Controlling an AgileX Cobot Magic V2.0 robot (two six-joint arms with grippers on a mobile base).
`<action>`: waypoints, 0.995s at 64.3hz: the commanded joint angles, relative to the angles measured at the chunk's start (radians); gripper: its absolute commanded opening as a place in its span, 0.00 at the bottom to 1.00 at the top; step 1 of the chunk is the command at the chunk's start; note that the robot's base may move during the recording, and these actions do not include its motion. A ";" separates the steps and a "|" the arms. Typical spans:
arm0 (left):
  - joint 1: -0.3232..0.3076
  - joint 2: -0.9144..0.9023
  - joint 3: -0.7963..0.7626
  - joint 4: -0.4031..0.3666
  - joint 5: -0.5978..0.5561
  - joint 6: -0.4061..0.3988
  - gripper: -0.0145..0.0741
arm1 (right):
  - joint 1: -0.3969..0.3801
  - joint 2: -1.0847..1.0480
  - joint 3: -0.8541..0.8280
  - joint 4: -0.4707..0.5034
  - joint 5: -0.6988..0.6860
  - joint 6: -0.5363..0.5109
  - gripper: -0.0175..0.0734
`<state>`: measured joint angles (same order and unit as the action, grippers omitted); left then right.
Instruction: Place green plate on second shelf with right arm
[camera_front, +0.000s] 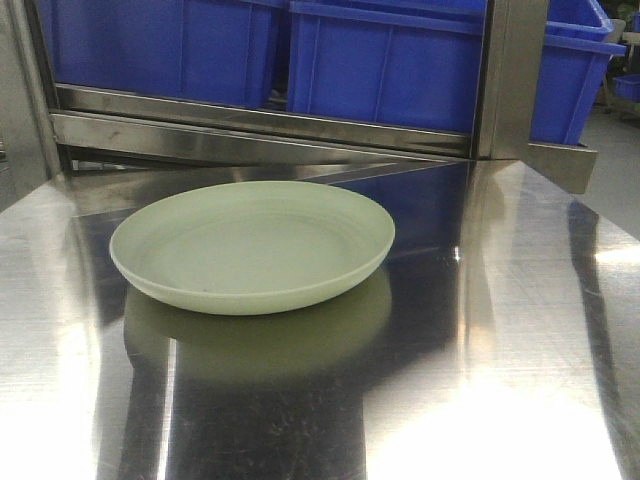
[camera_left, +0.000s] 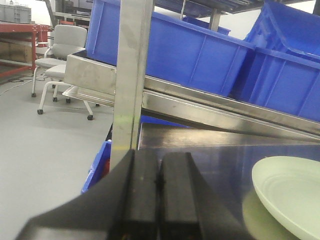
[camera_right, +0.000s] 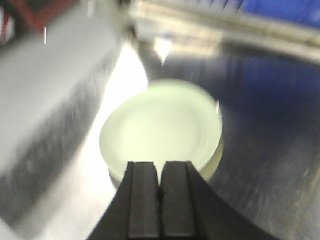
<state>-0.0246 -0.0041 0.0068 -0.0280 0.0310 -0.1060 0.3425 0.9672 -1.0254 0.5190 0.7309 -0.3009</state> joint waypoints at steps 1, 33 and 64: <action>0.001 -0.020 0.041 -0.008 -0.084 -0.003 0.31 | 0.002 0.124 -0.121 -0.009 0.039 -0.052 0.25; 0.001 -0.020 0.041 -0.008 -0.084 -0.003 0.31 | 0.145 0.636 -0.471 -0.451 0.187 0.189 0.25; 0.001 -0.020 0.041 -0.008 -0.084 -0.003 0.31 | 0.167 0.865 -0.627 -0.465 0.122 0.238 0.60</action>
<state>-0.0246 -0.0041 0.0068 -0.0280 0.0325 -0.1060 0.5120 1.8558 -1.6092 0.0633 0.9115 -0.0734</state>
